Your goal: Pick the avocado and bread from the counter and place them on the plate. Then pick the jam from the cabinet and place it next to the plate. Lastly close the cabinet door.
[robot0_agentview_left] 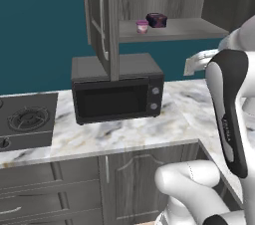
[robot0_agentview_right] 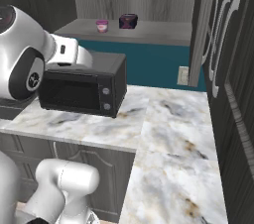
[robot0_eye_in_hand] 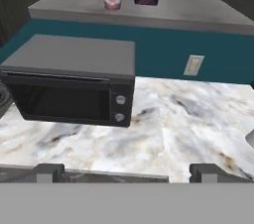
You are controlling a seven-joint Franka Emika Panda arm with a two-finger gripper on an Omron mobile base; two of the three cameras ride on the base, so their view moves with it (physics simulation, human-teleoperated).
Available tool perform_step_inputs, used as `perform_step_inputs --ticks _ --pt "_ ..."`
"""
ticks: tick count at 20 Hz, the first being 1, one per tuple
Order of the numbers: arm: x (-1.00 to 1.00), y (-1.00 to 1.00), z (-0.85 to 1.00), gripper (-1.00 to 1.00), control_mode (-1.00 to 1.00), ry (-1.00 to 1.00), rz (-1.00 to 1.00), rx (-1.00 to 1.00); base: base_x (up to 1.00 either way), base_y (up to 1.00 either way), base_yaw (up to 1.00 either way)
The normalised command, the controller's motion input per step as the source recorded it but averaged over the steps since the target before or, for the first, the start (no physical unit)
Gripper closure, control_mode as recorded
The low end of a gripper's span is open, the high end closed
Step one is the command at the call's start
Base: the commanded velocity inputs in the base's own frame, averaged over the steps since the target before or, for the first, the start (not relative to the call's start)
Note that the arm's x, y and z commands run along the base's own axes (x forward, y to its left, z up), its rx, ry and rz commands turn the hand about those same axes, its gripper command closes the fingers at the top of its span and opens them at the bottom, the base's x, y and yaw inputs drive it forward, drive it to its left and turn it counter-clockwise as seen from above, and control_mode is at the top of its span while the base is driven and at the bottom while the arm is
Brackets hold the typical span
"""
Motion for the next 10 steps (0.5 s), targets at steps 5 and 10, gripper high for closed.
perform_step_inputs --ticks 5,10 --pt "0.17 -0.02 0.30 -1.00 -1.00 -0.07 0.09 0.00 0.00 0.00 0.00" --pt "0.23 0.00 0.26 -1.00 -1.00 -0.09 0.09 0.00 0.00 0.00 0.00"
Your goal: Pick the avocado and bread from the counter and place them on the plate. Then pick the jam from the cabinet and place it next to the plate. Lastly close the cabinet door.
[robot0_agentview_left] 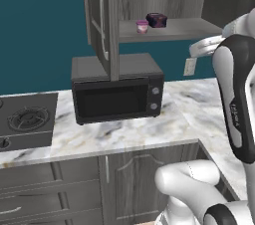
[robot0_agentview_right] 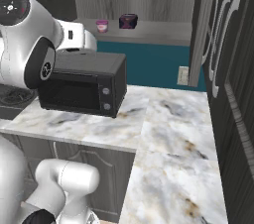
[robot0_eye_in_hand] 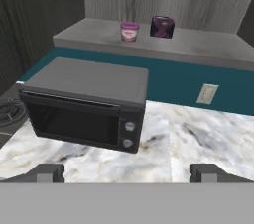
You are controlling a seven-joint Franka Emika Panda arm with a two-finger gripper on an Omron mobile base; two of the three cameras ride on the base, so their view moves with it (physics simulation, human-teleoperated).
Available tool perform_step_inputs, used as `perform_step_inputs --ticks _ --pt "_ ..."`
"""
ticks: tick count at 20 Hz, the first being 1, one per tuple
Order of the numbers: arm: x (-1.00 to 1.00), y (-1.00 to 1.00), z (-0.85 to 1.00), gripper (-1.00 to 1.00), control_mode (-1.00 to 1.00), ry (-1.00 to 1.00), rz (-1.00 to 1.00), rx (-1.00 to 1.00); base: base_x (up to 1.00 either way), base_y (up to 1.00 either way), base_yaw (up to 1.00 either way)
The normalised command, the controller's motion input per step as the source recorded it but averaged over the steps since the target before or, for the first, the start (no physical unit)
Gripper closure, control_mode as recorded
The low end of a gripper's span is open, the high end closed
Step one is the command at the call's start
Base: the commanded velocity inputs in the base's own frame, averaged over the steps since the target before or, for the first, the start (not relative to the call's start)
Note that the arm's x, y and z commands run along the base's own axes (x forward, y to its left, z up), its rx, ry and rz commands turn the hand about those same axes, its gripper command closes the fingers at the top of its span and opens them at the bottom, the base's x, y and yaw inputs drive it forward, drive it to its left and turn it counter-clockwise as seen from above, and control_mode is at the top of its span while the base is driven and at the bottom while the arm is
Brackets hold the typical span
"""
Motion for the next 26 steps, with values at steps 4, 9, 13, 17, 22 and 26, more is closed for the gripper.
perform_step_inputs --ticks 4,9,13,17,22,26 --pt "0.35 0.00 0.16 -1.00 -1.00 -0.09 0.09 -0.01 0.00 0.00 0.00" --pt "0.45 0.00 0.01 -1.00 -1.00 -0.06 0.06 -0.03 0.00 0.00 0.00" --pt "0.38 0.00 0.00 -1.00 -1.00 -0.05 0.04 -0.06 0.00 0.00 0.00" --pt "0.38 0.07 0.00 -1.00 -1.00 -0.02 0.00 -0.04 0.00 0.00 0.00" --pt "0.37 0.14 0.00 -1.00 -1.00 0.00 0.00 0.00 0.00 0.00 0.00" --pt "0.36 0.25 0.00 -1.00 -1.00 0.00 0.00 0.01 0.00 0.00 0.00"
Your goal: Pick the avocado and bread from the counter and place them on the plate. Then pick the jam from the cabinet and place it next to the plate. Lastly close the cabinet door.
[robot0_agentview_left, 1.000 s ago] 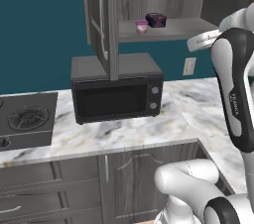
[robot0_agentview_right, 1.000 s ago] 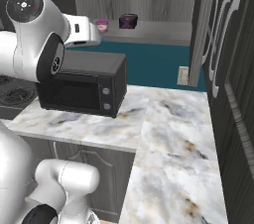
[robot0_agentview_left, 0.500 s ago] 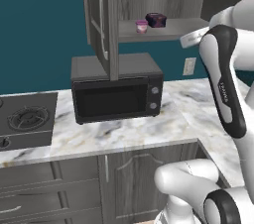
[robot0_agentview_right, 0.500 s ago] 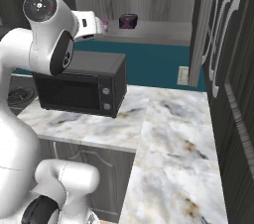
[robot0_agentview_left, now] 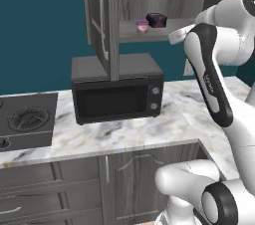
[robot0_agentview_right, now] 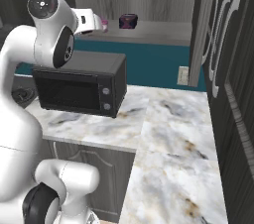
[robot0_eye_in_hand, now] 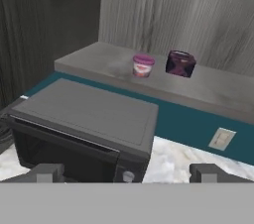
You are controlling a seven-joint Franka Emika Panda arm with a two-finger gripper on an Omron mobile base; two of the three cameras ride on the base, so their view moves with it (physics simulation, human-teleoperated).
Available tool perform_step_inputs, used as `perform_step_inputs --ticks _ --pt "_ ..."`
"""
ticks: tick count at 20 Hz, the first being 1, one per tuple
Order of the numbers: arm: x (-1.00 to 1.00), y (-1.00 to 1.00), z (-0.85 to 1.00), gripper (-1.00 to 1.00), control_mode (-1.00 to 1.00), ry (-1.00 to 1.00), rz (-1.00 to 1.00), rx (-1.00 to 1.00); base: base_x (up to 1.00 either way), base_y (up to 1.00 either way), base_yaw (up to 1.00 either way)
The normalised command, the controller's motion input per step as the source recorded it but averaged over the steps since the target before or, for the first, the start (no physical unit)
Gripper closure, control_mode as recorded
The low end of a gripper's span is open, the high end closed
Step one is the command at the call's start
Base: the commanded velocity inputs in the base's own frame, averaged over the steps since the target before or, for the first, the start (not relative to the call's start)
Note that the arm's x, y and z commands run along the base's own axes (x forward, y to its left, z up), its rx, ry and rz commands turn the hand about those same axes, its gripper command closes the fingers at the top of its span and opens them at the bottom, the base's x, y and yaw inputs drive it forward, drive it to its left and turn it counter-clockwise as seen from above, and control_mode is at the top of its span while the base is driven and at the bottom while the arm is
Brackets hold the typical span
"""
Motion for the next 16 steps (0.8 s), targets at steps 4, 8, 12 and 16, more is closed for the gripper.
perform_step_inputs --ticks 4,8,12,16 --pt "0.39 0.21 -0.06 -1.00 -1.00 0.00 0.00 0.01 0.00 0.00 0.00" --pt "0.40 0.06 -0.24 -1.00 -1.00 0.00 0.00 0.00 0.00 0.00 0.00" --pt "0.35 0.00 -0.19 -1.00 -1.00 0.00 0.00 0.00 0.00 0.00 0.00" --pt "0.38 0.00 0.00 -1.00 -1.00 0.00 0.00 0.05 0.00 0.00 0.00"
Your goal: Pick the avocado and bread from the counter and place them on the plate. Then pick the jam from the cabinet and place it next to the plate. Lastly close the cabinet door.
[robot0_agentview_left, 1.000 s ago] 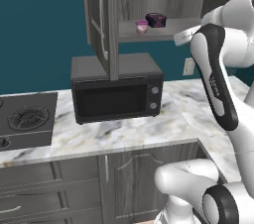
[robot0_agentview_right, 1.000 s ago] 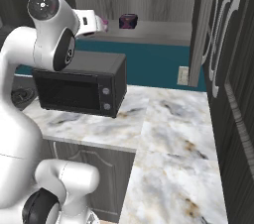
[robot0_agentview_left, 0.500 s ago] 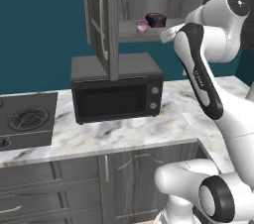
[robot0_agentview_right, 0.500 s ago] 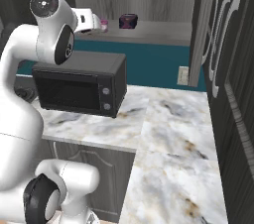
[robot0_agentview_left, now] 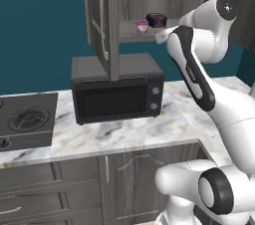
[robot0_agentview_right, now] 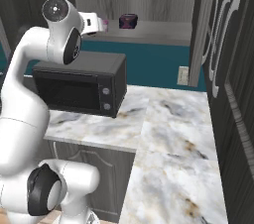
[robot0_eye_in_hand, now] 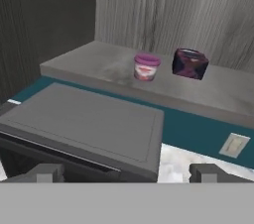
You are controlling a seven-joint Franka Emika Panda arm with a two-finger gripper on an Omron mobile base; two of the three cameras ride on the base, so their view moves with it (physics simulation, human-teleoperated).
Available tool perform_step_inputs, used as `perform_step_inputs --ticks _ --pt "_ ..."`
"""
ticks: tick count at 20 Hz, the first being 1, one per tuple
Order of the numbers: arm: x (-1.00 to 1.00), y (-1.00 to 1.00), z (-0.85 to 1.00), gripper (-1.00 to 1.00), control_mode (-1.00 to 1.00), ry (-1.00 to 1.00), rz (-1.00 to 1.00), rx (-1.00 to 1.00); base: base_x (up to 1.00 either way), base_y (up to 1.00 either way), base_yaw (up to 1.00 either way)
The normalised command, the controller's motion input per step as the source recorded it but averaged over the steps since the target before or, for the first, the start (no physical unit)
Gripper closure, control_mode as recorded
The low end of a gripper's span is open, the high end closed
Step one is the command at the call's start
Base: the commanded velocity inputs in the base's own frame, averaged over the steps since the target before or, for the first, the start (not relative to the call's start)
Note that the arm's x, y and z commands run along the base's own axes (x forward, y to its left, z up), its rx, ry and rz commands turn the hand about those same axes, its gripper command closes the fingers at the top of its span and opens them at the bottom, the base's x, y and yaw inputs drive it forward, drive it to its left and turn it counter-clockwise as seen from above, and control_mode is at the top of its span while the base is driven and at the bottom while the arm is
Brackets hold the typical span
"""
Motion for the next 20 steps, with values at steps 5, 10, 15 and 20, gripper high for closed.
perform_step_inputs --ticks 5,10,15,20 --pt "0.46 0.00 0.00 -1.00 -1.00 0.00 0.00 0.08 0.00 0.00 0.00" --pt "0.54 0.00 -0.06 -1.00 -1.00 0.00 0.00 0.03 0.00 0.00 0.00" --pt "0.57 0.00 -0.11 -1.00 -1.00 0.00 0.00 0.01 0.00 0.00 0.00" --pt "0.53 0.00 -0.07 -1.00 -1.00 0.00 0.00 0.00 0.00 0.00 0.00"
